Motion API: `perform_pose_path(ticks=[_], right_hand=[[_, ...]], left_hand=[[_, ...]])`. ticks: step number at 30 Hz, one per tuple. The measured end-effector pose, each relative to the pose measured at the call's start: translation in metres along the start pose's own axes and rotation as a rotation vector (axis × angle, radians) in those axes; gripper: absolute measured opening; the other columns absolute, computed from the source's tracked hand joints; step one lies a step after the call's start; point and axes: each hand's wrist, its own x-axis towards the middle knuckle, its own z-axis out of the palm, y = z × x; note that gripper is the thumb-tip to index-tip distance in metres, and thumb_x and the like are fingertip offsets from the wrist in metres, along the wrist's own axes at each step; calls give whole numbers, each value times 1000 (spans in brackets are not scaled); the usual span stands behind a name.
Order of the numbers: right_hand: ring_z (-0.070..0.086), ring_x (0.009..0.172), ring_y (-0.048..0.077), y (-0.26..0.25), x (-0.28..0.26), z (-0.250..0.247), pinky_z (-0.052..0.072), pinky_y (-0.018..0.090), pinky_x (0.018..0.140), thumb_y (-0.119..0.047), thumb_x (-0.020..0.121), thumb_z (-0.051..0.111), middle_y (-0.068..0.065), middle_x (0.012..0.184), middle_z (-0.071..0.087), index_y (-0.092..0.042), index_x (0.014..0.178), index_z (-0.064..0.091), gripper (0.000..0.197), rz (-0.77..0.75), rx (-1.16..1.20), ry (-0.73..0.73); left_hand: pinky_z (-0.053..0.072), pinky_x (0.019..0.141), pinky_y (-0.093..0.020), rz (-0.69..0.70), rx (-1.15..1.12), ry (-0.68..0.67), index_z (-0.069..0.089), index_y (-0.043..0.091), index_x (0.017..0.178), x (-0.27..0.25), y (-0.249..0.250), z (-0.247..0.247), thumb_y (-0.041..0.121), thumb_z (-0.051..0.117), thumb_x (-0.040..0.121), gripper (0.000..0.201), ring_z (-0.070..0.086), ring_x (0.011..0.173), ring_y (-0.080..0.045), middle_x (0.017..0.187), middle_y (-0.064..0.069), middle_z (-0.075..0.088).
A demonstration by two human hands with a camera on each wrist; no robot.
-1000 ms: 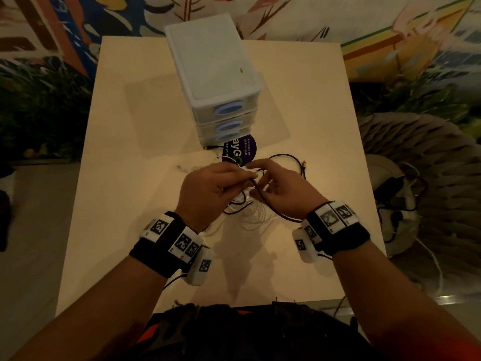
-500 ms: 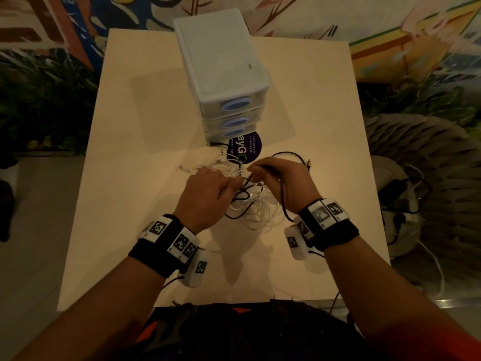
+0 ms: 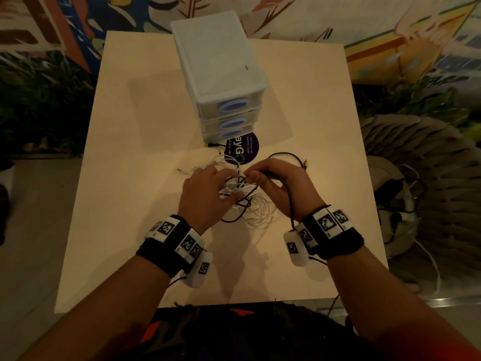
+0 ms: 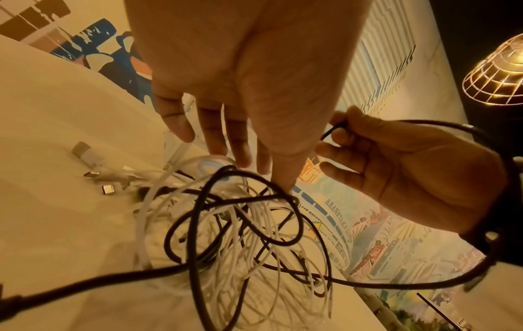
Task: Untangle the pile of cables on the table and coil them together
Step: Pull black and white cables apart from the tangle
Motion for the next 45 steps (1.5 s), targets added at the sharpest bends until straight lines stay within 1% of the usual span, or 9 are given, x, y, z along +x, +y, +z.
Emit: perform_pose_path(ticks=[7, 11, 15, 21, 24, 30, 37, 41, 45], right_hand=[[71, 94, 10, 8, -4, -9, 57, 43, 86, -28, 101, 60, -9, 95, 75, -25, 102, 73, 14, 51, 24, 141], [71, 96, 13, 18, -6, -14, 54, 47, 91, -37, 100, 60, -10, 93, 75, -34, 101, 72, 12, 151, 21, 231], [73, 94, 12, 7, -7, -11, 57, 40, 90, -24, 101, 63, -5, 97, 76, -20, 104, 75, 13, 108, 107, 160], [72, 96, 5, 2, -16, -22, 54, 20, 89, -17, 93, 73, -4, 99, 77, -12, 101, 77, 11, 98, 135, -34], [72, 99, 7, 6, -25, -29, 56, 29, 93, -19, 91, 75, -7, 100, 77, -16, 103, 78, 13, 103, 136, -50], [70, 109, 8, -2, -33, -21, 53, 35, 101, -18, 88, 77, -11, 109, 76, -20, 109, 78, 21, 78, 166, -187], [66, 118, 10, 1, -36, -17, 49, 32, 105, -8, 97, 66, -6, 114, 75, -18, 107, 79, 19, 118, 209, -356], [73, 87, 34, 2, -29, -21, 57, 39, 84, 2, 98, 53, 20, 91, 74, -2, 106, 72, 22, 237, 490, -298], [70, 64, 36, 2, -1, -17, 61, 49, 69, -45, 101, 54, 15, 72, 67, -15, 101, 59, 29, 483, 308, -161]], left_hand=[[45, 71, -40, -23, 112, 27, 78, 39, 95, -3, -3, 1, 55, 76, 80, 22, 50, 95, -26, 98, 1, 53], [45, 75, -41, 30, 176, 4, 73, 34, 104, -5, -5, -3, 49, 80, 79, 30, 53, 100, -28, 106, 0, 55], [45, 81, -44, 83, 314, -84, 64, 37, 130, -6, -5, -2, 56, 76, 78, 56, 52, 106, -30, 115, -3, 54], [42, 77, -43, 57, 308, -52, 78, 34, 99, -1, -10, -5, 37, 79, 82, 18, 52, 100, -30, 106, -2, 57], [44, 82, -45, 120, 202, -76, 76, 36, 110, -3, -16, -4, 31, 69, 82, 30, 53, 108, -31, 115, -2, 59], [48, 90, -47, 122, 13, -139, 77, 41, 110, 5, -10, -2, 66, 43, 84, 49, 50, 115, -25, 126, 5, 61], [43, 79, -40, 160, 76, -125, 77, 33, 96, 16, -5, -9, 44, 75, 84, 17, 53, 102, -24, 110, 5, 60], [40, 74, -40, 275, 146, -14, 77, 27, 93, 12, -5, -8, 33, 79, 83, 11, 58, 93, -28, 98, 3, 64], [38, 71, -38, 387, 173, 23, 80, 24, 88, 12, -4, -7, 28, 86, 77, 13, 60, 87, -28, 93, 3, 67]])
